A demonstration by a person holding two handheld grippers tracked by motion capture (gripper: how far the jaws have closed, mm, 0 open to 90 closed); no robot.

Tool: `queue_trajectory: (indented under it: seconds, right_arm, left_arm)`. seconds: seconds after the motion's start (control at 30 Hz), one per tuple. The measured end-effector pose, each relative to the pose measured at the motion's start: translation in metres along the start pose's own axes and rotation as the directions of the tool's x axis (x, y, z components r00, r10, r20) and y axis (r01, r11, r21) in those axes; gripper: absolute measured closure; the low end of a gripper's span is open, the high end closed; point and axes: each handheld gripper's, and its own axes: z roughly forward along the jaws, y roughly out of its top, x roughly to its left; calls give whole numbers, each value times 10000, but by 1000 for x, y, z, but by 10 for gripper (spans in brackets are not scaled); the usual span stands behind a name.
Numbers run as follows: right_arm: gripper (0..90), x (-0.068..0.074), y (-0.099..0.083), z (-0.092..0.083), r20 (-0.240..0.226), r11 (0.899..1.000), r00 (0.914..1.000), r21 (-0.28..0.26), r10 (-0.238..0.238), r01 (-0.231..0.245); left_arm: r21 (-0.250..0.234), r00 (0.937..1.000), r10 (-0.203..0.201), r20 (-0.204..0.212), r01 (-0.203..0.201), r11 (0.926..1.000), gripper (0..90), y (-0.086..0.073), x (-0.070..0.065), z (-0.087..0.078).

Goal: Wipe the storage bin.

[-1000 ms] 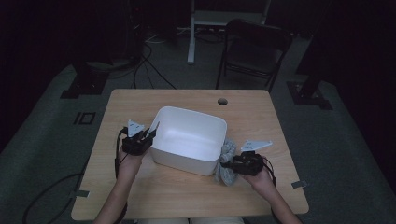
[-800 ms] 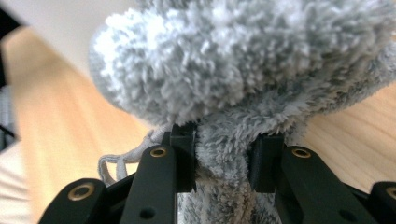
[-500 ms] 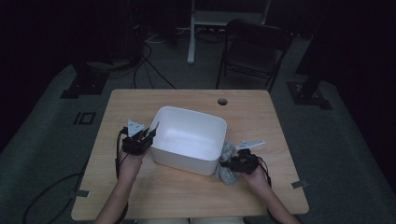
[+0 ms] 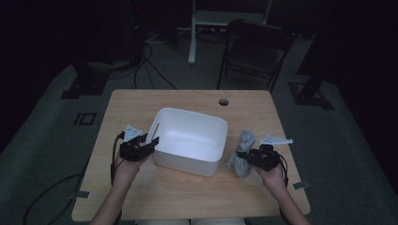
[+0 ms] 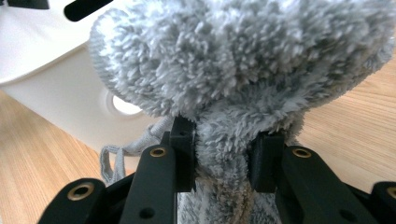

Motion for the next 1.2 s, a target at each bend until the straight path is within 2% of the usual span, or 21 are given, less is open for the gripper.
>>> queue_trajectory:
  seconds: [0.07,0.2,0.4,0.5,0.7,0.8,0.87,0.93,1.03,1.1,1.17,1.2]
  right_arm:
    - [680,0,-2,-3,-1,10000,10000,-56,53,-53]
    - [678,0,-4,-9,-15,9997,9999,-213,136,-136]
    - [678,0,-8,-15,32,9991,9997,-351,230,-228]
    - [678,-2,-10,-15,50,9987,9994,-394,335,-332]
    - [677,-3,-11,-15,59,9980,9992,-486,406,-402]
    - [677,-2,-11,-16,91,9982,9994,-503,338,-333]
    - [676,-3,-12,-17,67,9980,9993,-527,359,-355]
    - [676,-4,-12,-17,37,9978,9991,-529,413,-411]
    - [676,-4,-13,-18,28,9975,9992,-586,386,-384]
    - [676,-4,-13,-19,-42,9968,9989,-642,474,-476]
    - [677,-3,-12,-20,-61,9962,9988,-712,492,-495]
    - [677,-3,-12,-21,-89,9963,9988,-717,474,-479]
  left_arm:
    - [79,10000,-39,59,39,10000,523,-2,-1,-3]
    - [284,9994,312,-142,-308,9991,486,-6,-11,-13]
    - [444,9996,96,250,-107,9990,417,-15,-20,-25]
    - [452,9991,218,365,-235,9987,403,-18,-23,-29]
    - [482,9973,576,461,-598,9970,399,-15,-18,-37]
    - [308,9958,755,510,-772,9965,376,-8,-13,-44]
    - [88,9951,736,658,-743,9972,366,0,-8,-48]
    - [-167,9929,769,912,-757,9970,348,7,-4,-52]
    - [-451,9866,1202,1099,-1159,9922,348,19,3,-49]
    - [-638,9852,1023,1372,-943,9935,337,28,13,-43]
    - [-924,9768,1133,1815,-978,9909,338,37,23,-33]
    - [-1068,9662,1276,2238,-1058,9886,347,42,30,-26]
